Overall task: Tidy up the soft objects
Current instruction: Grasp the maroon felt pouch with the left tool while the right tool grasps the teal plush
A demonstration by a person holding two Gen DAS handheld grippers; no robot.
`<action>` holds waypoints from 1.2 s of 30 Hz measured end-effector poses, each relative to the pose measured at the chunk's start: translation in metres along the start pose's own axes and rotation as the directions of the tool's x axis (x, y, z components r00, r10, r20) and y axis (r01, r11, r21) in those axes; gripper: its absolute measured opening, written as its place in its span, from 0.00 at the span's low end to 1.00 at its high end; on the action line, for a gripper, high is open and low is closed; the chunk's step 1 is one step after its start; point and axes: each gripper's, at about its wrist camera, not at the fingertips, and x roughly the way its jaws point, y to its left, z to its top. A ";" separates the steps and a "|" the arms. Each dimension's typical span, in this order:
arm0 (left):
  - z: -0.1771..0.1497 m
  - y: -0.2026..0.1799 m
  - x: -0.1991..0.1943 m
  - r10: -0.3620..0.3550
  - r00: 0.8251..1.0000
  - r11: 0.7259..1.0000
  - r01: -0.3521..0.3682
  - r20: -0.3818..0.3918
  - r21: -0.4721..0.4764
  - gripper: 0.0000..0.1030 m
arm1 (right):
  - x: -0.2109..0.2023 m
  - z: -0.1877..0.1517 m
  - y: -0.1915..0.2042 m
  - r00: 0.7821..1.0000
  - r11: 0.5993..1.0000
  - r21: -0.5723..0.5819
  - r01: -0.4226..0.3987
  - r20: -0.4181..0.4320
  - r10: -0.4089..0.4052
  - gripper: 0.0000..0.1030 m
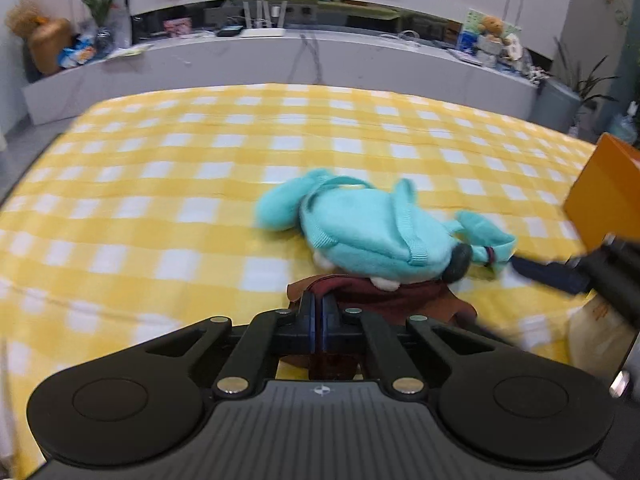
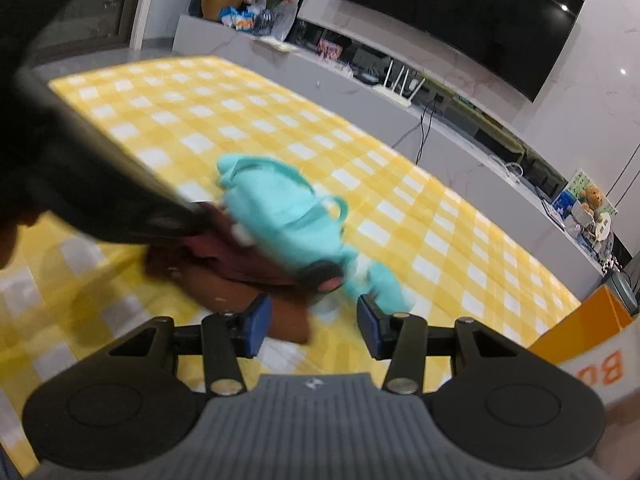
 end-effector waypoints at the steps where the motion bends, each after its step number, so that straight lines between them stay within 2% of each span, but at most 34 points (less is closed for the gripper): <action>1: -0.002 0.005 -0.003 0.013 1.000 1.000 -0.013 -0.005 -0.009 0.03 | -0.002 0.003 0.000 1.000 1.000 -0.001 -0.003 0.015 0.003 0.48; 7: -0.013 0.030 -0.014 0.059 0.998 0.997 -0.060 -0.025 -0.049 0.03 | 0.004 0.020 0.015 0.996 0.998 -0.039 -0.054 0.073 0.057 0.55; 11: -0.015 0.039 -0.013 0.061 0.998 0.996 -0.063 -0.032 -0.070 0.03 | 0.016 0.036 0.026 0.990 0.994 -0.049 -0.097 0.100 0.101 0.57; 12: -0.015 0.040 -0.014 0.060 0.998 0.996 -0.062 -0.030 -0.070 0.03 | 0.020 0.039 0.029 0.988 0.992 -0.050 -0.113 0.105 0.117 0.61; 14: -0.016 0.042 -0.013 0.079 0.996 0.994 -0.081 -0.031 -0.073 0.03 | 0.029 0.043 0.036 0.986 0.988 -0.068 -0.137 0.090 0.143 0.65; 18: -0.018 0.049 -0.011 0.065 0.997 0.993 -0.068 -0.030 -0.095 0.04 | 0.046 0.043 0.041 0.985 0.983 -0.071 -0.168 0.036 0.171 0.66; 24: -0.021 0.047 -0.010 0.068 0.997 0.992 -0.070 -0.023 -0.104 0.05 | 0.054 0.037 0.042 0.985 0.985 -0.047 -0.167 0.020 0.168 0.68; 25: -0.021 0.047 -0.010 0.070 0.997 0.992 -0.072 -0.021 -0.104 0.06 | 0.055 0.038 0.042 0.985 0.984 -0.047 -0.170 0.018 0.171 0.67; 26: -0.021 0.046 -0.009 0.073 0.997 0.992 -0.075 -0.020 -0.101 0.10 | 0.056 0.039 0.042 0.984 0.983 -0.047 -0.176 0.013 0.177 0.65; 28: -0.020 0.046 -0.009 0.065 0.998 0.992 -0.067 -0.019 -0.104 0.15 | 0.056 0.040 0.041 0.981 0.980 -0.050 -0.192 0.008 0.193 0.54; 31: -0.020 0.047 -0.010 0.060 0.998 0.994 -0.062 -0.017 -0.095 0.23 | 0.054 0.038 0.042 0.983 0.981 -0.064 -0.182 0.015 0.184 0.50; 32: -0.021 0.046 -0.010 0.060 0.998 0.994 -0.062 -0.017 -0.091 0.28 | 0.053 0.038 0.041 0.983 0.981 -0.069 -0.183 0.018 0.185 0.44; 33: -0.022 0.047 -0.011 0.053 0.998 0.994 -0.055 -0.017 -0.091 0.34 | 0.050 0.037 0.042 0.981 0.979 -0.080 -0.190 0.028 0.193 0.26; 36: -0.024 0.052 -0.012 0.040 0.999 0.992 -0.041 -0.013 -0.122 0.45 | 0.041 0.038 0.046 0.980 0.975 -0.114 -0.192 0.029 0.196 0.17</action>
